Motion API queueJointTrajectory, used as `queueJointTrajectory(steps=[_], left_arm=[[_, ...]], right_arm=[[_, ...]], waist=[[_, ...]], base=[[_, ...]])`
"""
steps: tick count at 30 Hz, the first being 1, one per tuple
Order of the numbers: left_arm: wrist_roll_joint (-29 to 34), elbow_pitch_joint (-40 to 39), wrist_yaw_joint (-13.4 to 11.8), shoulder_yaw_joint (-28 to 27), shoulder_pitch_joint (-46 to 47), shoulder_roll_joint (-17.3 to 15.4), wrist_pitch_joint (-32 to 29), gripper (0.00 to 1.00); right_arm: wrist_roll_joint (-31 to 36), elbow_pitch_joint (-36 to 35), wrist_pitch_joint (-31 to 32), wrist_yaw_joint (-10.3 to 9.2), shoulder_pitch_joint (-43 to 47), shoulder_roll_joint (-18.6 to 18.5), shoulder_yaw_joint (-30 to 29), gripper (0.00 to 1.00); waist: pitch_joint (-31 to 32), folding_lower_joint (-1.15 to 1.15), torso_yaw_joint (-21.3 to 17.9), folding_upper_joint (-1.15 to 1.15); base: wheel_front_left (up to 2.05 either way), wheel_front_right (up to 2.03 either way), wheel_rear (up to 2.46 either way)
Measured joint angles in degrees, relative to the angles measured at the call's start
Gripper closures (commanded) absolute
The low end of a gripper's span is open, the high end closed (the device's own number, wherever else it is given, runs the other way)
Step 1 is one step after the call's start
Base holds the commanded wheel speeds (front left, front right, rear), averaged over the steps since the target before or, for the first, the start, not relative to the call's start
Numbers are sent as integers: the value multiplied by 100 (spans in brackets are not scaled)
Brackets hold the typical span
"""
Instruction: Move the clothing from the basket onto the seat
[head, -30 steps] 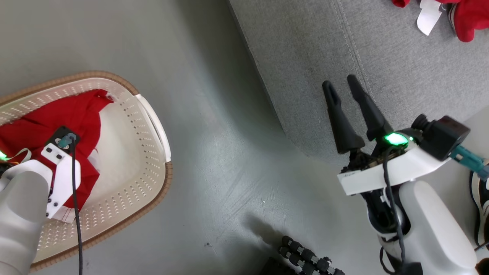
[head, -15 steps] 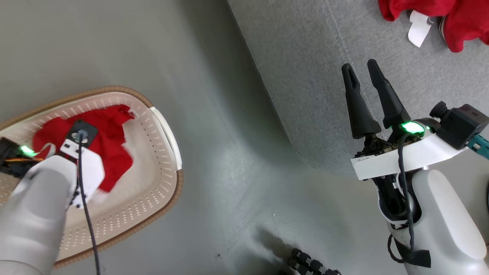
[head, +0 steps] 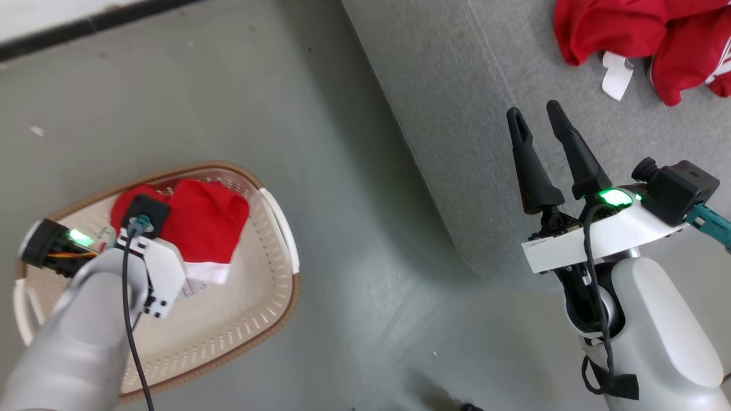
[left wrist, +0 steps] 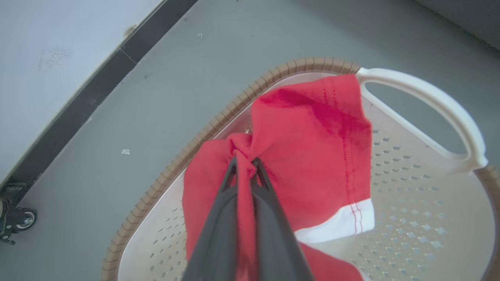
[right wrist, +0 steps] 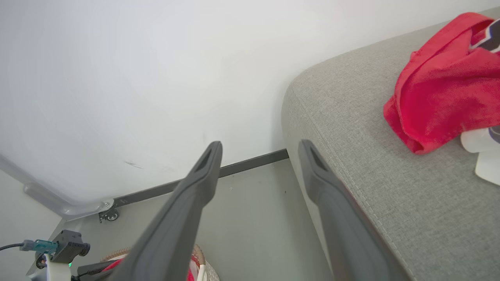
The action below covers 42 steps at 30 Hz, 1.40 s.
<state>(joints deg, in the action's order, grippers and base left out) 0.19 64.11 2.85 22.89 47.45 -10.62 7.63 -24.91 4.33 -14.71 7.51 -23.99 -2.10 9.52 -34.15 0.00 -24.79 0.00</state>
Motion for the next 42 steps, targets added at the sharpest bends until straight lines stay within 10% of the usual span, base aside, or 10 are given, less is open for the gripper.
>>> queueJointTrajectory(steps=[19, 42], left_arm=[[-837, -476, 34, -573, -1076, 604, 660, 100], [-1184, -3259, 90, -1113, -2362, 705, 659, 100]], right_arm=[[575, 499, 0, 0, 534, -20, -171, 0], [979, 578, 0, 0, 1404, -27, -517, 0]], waist=[[1375, 0, 500, 0], [2706, 0, 1152, 0]], base=[[0, 0, 0], [0, 0, 0]])
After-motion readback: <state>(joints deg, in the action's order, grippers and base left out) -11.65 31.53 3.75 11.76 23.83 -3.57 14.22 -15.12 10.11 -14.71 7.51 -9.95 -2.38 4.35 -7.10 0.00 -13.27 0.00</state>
